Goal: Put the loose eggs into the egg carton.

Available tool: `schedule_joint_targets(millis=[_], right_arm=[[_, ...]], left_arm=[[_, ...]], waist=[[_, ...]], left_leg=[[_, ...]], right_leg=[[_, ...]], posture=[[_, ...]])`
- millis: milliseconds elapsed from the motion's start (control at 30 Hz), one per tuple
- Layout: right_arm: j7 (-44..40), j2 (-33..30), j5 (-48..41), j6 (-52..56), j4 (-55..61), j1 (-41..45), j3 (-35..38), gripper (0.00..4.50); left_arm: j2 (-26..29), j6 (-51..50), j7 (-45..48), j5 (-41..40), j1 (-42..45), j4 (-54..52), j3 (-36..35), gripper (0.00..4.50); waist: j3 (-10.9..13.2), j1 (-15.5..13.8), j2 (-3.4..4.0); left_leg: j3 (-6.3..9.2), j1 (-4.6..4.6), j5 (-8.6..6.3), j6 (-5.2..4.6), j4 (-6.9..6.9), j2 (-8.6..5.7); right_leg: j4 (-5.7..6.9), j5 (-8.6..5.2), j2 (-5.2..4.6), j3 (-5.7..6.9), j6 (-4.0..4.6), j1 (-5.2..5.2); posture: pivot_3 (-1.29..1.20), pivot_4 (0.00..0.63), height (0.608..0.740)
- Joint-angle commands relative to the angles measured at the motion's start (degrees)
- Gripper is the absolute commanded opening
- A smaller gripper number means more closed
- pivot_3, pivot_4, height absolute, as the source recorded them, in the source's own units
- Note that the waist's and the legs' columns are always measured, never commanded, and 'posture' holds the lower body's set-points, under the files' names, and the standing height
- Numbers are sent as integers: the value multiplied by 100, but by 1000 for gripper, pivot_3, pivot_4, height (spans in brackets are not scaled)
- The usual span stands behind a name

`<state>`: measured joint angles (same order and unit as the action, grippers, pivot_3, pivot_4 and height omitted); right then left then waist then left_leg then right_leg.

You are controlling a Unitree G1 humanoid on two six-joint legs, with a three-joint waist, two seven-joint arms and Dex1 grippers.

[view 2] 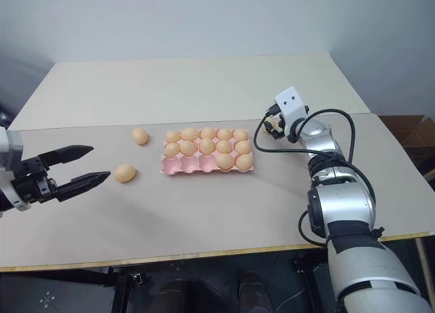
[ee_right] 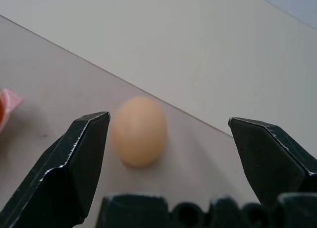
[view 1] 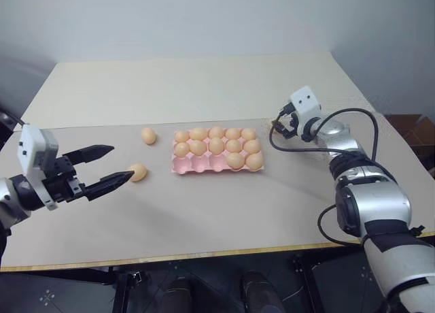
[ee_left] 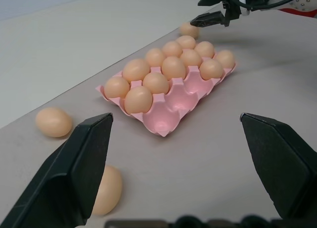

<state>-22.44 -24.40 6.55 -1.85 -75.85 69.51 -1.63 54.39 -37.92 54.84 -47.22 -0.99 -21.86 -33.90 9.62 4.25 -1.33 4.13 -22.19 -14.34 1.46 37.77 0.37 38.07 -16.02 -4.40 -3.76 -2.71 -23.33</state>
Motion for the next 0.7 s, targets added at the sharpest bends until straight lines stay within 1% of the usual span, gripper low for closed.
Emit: schedule_joint_targets(millis=[33, 367, 700], right_arm=[[361, 17, -1, 55, 0, 282, 164, 4473], [254, 190, -91, 69, -19, 394, 409, 4473], [386, 442, -97, 99, -58, 367, 595, 4473]], left_arm=[[73, -32, -5, -94, -24, -201, -241, 4500], [41, -196, -69, -212, -239, -436, -492, 4500], [67, -264, -140, -334, -369, -536, -662, 4500]], waist=[[0, 3, 0], [1, 77, 1], [1, 137, 1]], left_leg=[[0, 0, 0, 0, 0, 0], [0, 0, 0, 0, -1, 1], [1, 1, 0, 0, -1, 1]], right_leg=[[1, 0, 0, 0, 0, 0], [1, 0, 1, 0, 0, -1], [2, 0, 2, 0, 0, -1]], posture=[[0, 150, 740], [0, 150, 740], [0, 150, 740]])
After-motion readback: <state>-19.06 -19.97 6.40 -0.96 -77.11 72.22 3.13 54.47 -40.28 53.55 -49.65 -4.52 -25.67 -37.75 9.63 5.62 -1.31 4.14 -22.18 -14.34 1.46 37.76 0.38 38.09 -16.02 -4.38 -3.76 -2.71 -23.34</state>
